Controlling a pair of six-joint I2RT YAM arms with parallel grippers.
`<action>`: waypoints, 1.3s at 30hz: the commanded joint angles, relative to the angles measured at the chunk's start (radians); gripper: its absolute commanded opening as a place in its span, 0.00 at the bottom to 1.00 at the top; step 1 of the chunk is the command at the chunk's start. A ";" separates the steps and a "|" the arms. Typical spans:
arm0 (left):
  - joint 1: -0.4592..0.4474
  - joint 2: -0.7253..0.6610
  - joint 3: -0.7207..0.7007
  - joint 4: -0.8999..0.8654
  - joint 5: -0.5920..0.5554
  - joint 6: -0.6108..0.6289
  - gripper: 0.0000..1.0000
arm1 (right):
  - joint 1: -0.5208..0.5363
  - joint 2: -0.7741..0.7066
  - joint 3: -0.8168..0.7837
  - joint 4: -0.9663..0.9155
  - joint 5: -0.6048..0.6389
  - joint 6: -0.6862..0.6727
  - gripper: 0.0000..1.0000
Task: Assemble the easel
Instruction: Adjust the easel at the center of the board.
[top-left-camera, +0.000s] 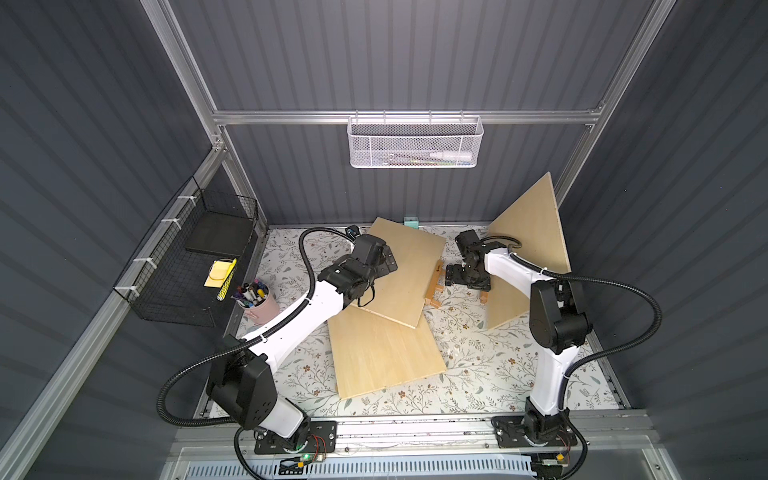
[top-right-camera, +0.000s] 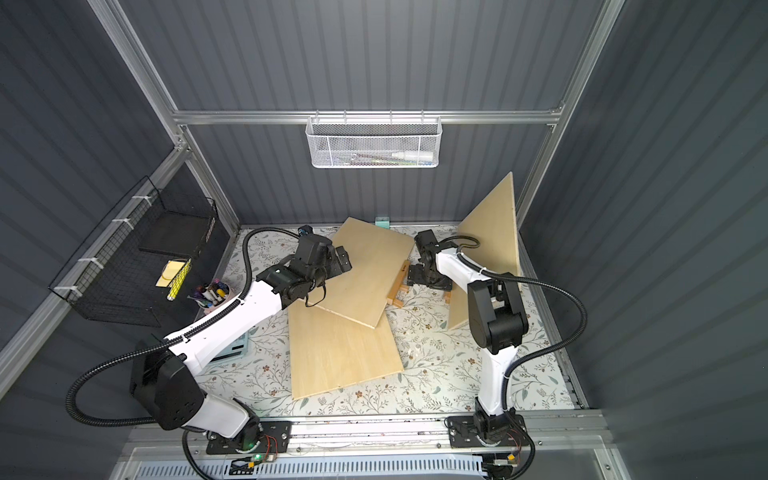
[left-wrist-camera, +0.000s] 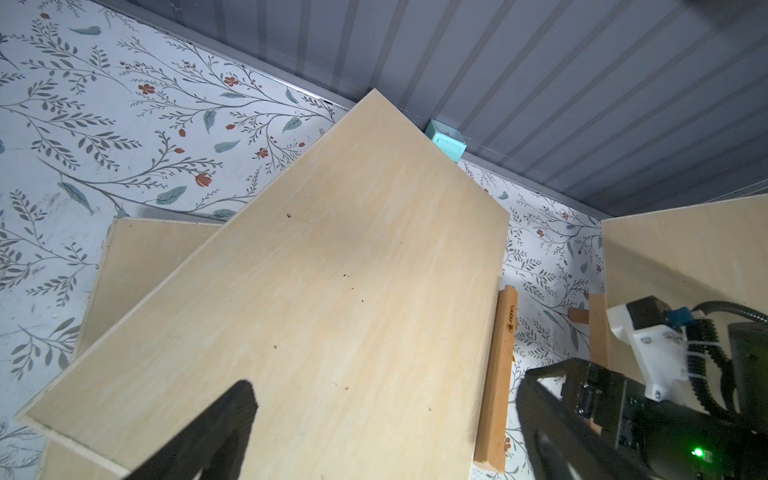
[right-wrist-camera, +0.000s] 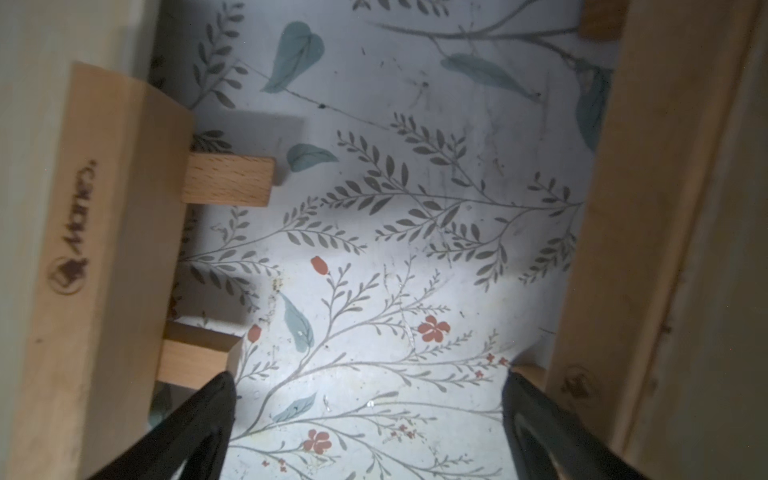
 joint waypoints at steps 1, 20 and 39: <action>-0.003 -0.022 -0.005 -0.018 -0.008 -0.016 1.00 | -0.016 -0.025 -0.043 0.007 -0.006 -0.003 0.99; -0.008 0.030 0.018 -0.010 0.024 -0.023 0.99 | -0.124 -0.119 -0.152 0.031 0.008 -0.045 0.99; -0.010 0.027 0.003 -0.020 0.006 -0.026 1.00 | -0.170 -0.145 -0.138 0.011 0.018 -0.083 0.99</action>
